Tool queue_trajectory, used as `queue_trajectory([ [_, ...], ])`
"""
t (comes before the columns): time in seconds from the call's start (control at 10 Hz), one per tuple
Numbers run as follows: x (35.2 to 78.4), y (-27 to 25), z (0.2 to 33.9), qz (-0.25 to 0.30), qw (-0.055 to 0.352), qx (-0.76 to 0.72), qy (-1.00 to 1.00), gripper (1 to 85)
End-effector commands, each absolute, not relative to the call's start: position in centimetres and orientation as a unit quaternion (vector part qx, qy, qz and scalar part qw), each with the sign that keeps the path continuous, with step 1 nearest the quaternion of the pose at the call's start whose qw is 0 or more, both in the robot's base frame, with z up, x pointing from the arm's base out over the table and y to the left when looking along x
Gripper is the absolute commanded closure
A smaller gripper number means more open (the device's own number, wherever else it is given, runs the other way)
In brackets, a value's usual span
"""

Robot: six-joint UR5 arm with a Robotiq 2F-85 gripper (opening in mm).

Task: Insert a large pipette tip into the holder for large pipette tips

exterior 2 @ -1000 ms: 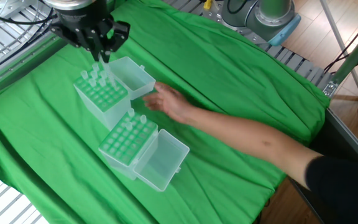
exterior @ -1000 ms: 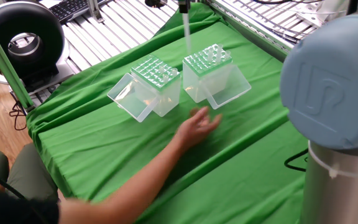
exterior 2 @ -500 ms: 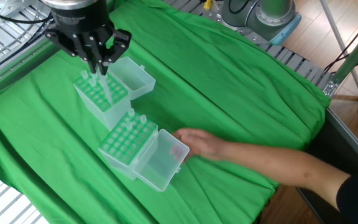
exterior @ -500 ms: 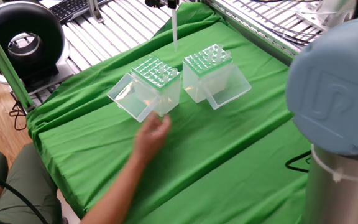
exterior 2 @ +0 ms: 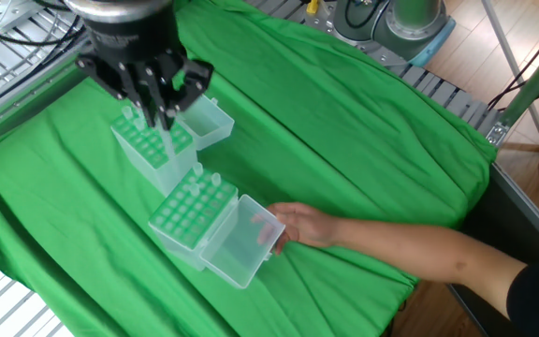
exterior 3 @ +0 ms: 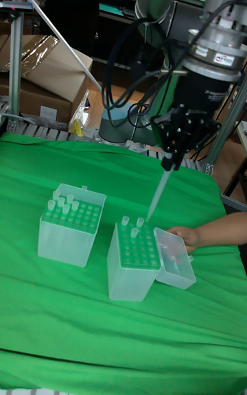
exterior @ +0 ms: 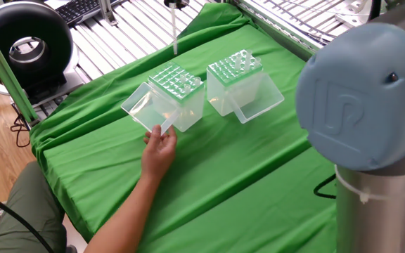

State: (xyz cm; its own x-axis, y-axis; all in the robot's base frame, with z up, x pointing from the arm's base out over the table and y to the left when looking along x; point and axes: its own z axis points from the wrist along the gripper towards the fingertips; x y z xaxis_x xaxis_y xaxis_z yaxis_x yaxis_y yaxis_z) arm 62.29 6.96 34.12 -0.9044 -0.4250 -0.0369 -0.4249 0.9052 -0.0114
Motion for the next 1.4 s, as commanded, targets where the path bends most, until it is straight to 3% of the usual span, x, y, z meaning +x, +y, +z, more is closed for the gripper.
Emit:
queue_trajectory([
  [0.0,63.2,9.2,32.7,0.001,0.035,-0.211,0.977,84.7],
  [0.5,62.8,10.6,30.4,0.003,0.048,-0.22,0.974,84.7],
  [1.3,61.4,8.6,28.7,-0.001,0.058,-0.23,0.971,84.7],
])
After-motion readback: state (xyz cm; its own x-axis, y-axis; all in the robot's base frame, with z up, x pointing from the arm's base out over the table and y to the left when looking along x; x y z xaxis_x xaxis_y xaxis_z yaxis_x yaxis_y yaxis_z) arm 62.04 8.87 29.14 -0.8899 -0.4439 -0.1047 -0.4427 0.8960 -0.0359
